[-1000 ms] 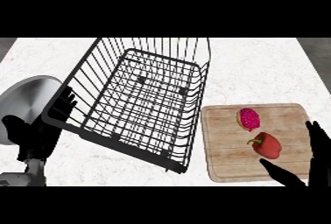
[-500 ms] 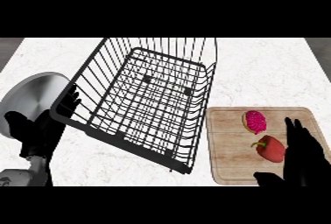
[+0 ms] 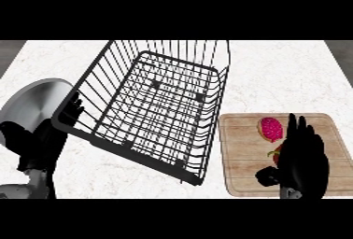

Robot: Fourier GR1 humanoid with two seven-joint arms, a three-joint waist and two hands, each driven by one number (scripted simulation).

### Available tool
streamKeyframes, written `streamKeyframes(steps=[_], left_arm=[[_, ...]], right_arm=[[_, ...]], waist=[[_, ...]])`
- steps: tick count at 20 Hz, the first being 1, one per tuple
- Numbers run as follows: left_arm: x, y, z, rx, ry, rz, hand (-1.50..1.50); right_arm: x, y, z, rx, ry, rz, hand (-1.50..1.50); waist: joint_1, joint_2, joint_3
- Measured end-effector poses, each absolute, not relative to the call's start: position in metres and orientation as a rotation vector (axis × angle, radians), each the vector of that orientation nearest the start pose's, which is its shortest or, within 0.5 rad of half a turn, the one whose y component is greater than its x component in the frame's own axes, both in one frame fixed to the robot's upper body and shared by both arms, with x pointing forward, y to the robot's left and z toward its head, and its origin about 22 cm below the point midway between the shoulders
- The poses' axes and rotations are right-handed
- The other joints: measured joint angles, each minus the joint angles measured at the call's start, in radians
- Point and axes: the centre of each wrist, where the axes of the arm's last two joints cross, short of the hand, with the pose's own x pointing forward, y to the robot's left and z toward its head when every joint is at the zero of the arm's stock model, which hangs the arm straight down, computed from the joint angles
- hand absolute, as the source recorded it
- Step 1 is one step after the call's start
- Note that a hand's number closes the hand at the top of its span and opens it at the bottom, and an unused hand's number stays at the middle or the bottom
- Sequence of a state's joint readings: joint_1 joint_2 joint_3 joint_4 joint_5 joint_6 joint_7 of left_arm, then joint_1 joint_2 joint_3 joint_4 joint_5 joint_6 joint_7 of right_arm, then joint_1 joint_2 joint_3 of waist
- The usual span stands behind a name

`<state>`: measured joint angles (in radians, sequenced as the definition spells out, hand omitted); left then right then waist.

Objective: Pick the bell pepper from the cutting board and place it in the tiered basket

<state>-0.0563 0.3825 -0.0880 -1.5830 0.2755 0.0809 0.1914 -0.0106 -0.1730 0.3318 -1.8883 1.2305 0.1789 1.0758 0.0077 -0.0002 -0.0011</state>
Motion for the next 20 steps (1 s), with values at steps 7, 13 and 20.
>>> streamKeyframes(steps=[7, 13, 20], left_arm=[[0.256, 0.293, 0.033, 0.070, -1.419, -0.090, 0.00], [0.254, 0.294, 0.036, 0.072, -1.419, -0.093, 0.00], [0.254, 0.290, 0.038, 0.077, -1.422, -0.088, 0.00]], right_arm=[[0.232, -0.195, 0.050, -1.337, -0.687, 0.624, -1.50], [0.235, -0.206, 0.048, -1.407, -0.678, 0.603, -1.50], [0.231, -0.215, 0.034, -1.369, -0.616, 0.600, 1.50]], waist=[[-0.006, 0.000, 0.001], [-0.007, -0.002, 0.000], [-0.008, -0.006, -0.005]])
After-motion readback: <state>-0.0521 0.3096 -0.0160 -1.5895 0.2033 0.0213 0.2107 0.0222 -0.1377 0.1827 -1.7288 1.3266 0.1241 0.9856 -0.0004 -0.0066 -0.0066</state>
